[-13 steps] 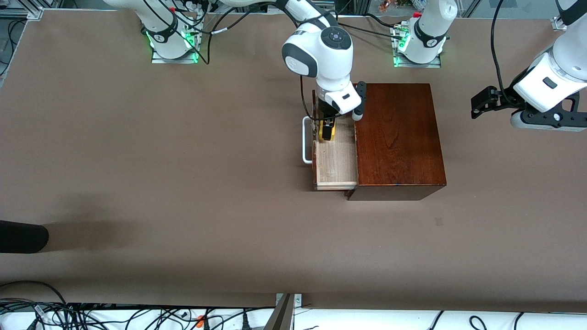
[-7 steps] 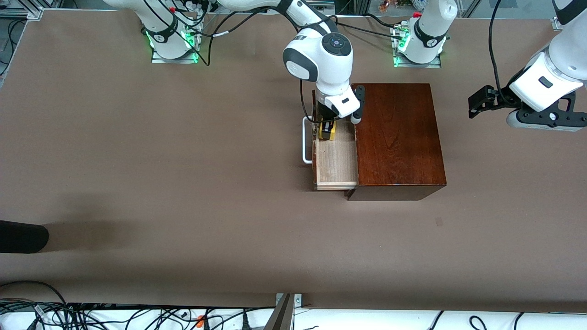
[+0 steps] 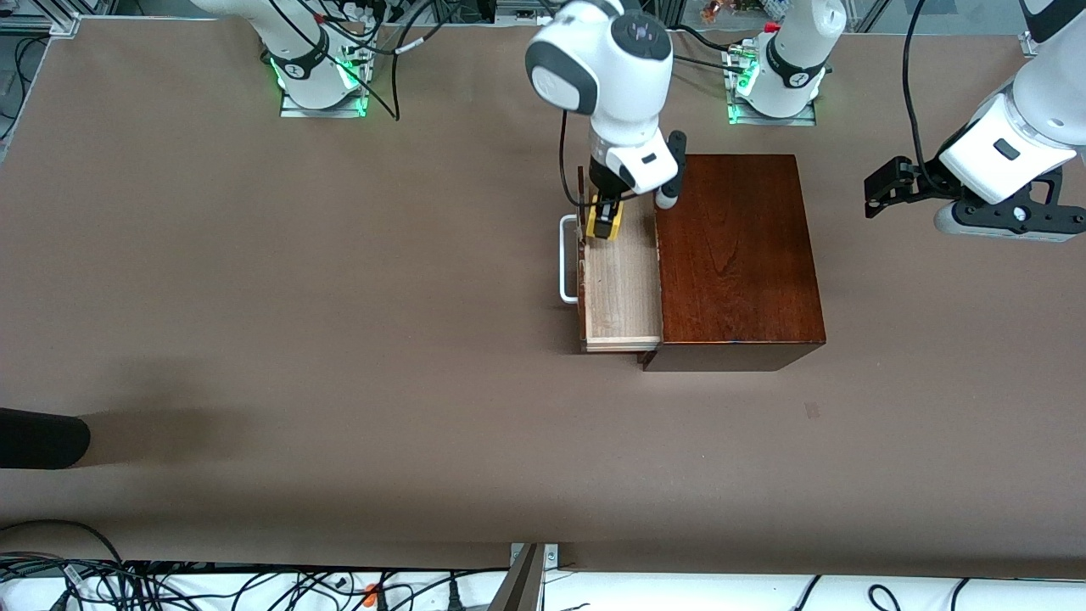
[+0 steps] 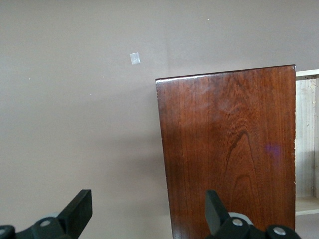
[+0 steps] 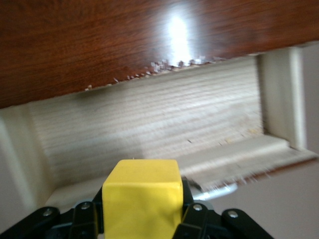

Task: Open drawer, take yellow block, close drawer
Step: 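Lift the yellow cube out of the drawer with the right gripper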

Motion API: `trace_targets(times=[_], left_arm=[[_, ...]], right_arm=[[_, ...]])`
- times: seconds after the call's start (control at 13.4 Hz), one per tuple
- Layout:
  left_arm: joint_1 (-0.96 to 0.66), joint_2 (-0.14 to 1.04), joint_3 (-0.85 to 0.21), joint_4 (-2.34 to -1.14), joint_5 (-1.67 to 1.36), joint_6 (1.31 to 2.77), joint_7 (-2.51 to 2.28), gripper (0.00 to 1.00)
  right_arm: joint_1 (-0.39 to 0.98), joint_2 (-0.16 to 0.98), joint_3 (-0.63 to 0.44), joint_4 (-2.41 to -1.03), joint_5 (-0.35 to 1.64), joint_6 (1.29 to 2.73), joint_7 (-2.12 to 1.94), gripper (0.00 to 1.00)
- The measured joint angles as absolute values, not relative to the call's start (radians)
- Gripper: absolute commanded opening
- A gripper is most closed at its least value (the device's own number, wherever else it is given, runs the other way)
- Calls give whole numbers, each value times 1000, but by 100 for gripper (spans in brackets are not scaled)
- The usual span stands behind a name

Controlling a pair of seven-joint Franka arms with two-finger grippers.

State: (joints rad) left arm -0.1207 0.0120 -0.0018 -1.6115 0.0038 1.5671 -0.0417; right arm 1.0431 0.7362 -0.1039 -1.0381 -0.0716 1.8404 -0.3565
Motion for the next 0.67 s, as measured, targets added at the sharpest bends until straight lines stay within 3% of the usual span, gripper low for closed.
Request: trace_targets(times=[0.3,0.67], left_arm=[[-122,11,-3,-1611,4,1568,-42,100],[-123,11,-4,-1611,4,1568,-42,100]], right_arm=[[941,617,-119,-1018,-65,1656,-357,0],[616,521,-130,-1018,21,1552,-414,0]])
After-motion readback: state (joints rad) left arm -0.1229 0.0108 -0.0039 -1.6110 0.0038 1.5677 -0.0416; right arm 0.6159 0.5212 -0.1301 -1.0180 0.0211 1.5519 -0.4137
